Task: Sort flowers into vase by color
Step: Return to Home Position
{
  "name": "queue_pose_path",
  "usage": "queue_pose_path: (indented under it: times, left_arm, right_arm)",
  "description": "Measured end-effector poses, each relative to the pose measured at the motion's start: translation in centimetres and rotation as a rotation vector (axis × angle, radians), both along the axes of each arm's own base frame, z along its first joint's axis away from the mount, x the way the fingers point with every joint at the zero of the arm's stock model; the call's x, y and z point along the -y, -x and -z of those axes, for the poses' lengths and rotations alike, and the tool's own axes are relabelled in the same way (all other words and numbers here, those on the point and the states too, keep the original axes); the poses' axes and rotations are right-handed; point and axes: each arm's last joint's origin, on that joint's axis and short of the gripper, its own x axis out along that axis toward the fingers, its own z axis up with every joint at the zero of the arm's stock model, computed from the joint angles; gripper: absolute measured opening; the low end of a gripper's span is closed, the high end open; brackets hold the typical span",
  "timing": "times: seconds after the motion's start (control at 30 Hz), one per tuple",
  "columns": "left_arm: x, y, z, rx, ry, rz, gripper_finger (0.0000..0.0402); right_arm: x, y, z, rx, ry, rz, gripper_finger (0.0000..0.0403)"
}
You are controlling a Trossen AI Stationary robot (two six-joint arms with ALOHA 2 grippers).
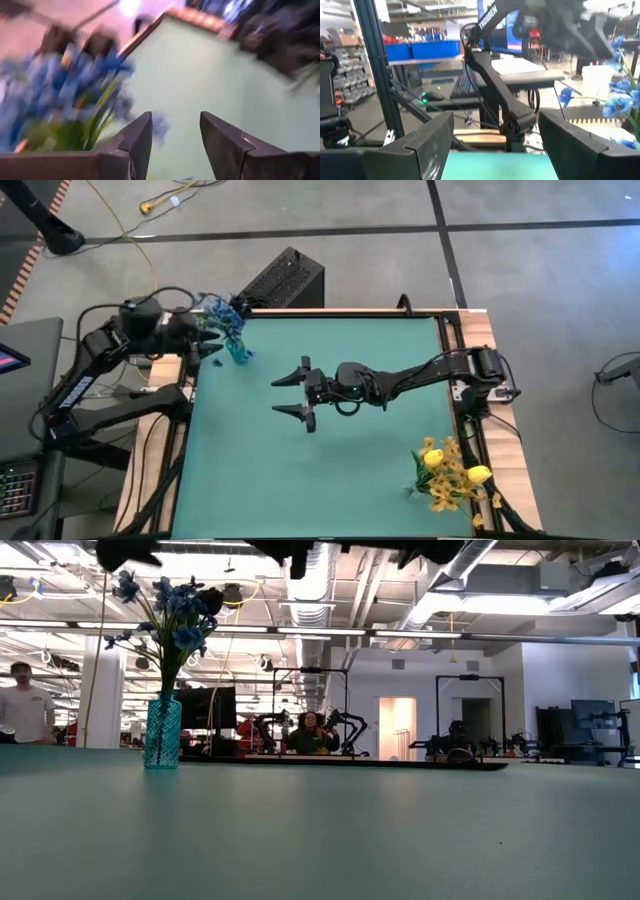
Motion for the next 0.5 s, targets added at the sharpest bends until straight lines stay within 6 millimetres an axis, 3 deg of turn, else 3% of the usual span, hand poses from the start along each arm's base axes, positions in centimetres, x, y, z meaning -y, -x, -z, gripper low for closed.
queue_pose_path:
  times: [0.27,0.5]
  left_arm:
    - [1.2,-0.2,-2.3,0.278,-0.049,0.246,0.0154]
    - [1.6,-1.2,-1.7,0.31,-0.029,0.344,0.0154]
  right_arm:
    - [0.7,1.7,-1.6,-0.143,0.015,0.015,0.0317]
    - [1.6,4.0,-3.2,-0.26,0.051,0.036,0.0315]
